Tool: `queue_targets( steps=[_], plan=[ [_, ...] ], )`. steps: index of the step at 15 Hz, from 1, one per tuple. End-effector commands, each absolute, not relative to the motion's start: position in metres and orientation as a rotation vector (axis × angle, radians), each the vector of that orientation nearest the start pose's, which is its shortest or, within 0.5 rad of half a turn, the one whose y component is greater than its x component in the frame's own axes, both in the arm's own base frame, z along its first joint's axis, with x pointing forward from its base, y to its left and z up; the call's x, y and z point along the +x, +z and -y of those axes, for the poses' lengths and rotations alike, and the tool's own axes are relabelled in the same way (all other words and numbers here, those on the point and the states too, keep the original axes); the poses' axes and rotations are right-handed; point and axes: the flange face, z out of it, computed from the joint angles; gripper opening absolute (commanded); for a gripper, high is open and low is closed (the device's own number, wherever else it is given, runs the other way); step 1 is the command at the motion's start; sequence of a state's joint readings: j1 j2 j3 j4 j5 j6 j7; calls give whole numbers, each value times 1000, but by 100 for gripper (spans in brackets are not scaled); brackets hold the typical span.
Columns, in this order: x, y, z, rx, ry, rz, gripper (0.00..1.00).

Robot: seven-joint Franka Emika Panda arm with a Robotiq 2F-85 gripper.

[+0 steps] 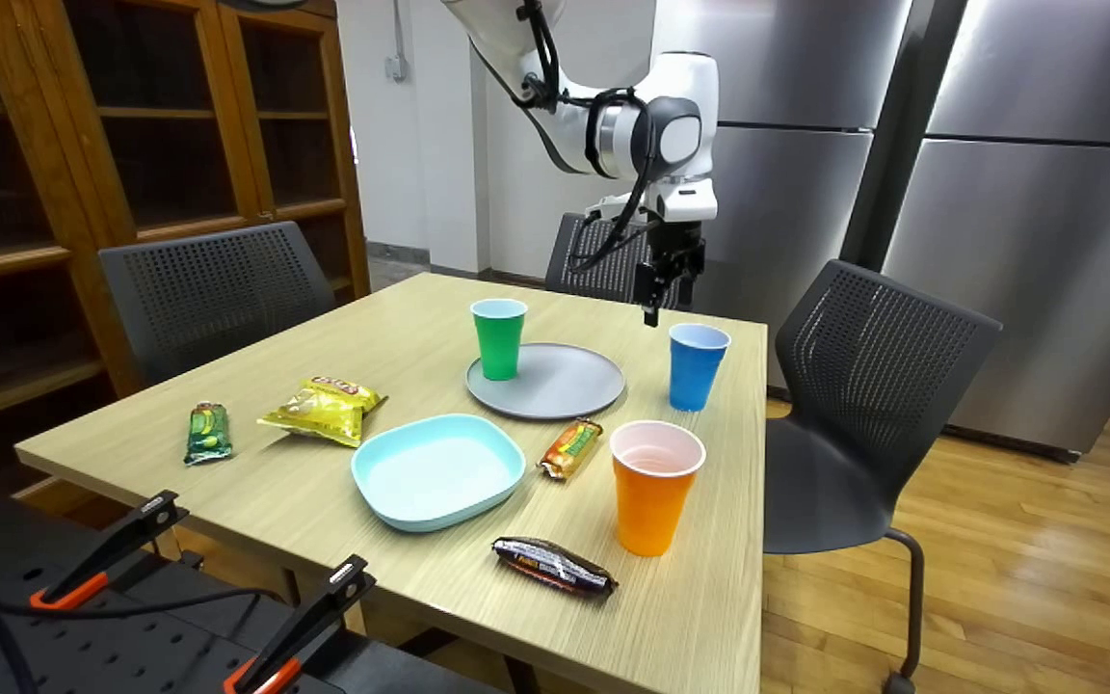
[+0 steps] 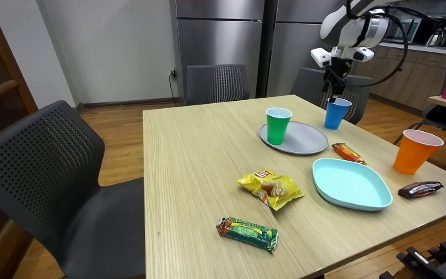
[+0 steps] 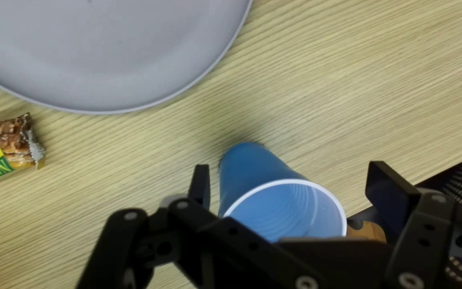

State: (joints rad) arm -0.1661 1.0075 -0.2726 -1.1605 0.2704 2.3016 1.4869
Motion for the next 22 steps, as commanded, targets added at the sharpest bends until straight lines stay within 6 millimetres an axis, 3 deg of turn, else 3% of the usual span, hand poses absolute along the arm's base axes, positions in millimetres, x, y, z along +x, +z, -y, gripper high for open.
queue_targets(
  steps=[1,6,14,22],
  plan=[
    [735,225,270,-1676,-243,-2549,100],
    [727,231,278,-1673,-262,-2568,100],
    [713,226,291,-1677,-269,-2603,100],
    [696,221,289,-1681,-239,-2620,100]
  ],
)
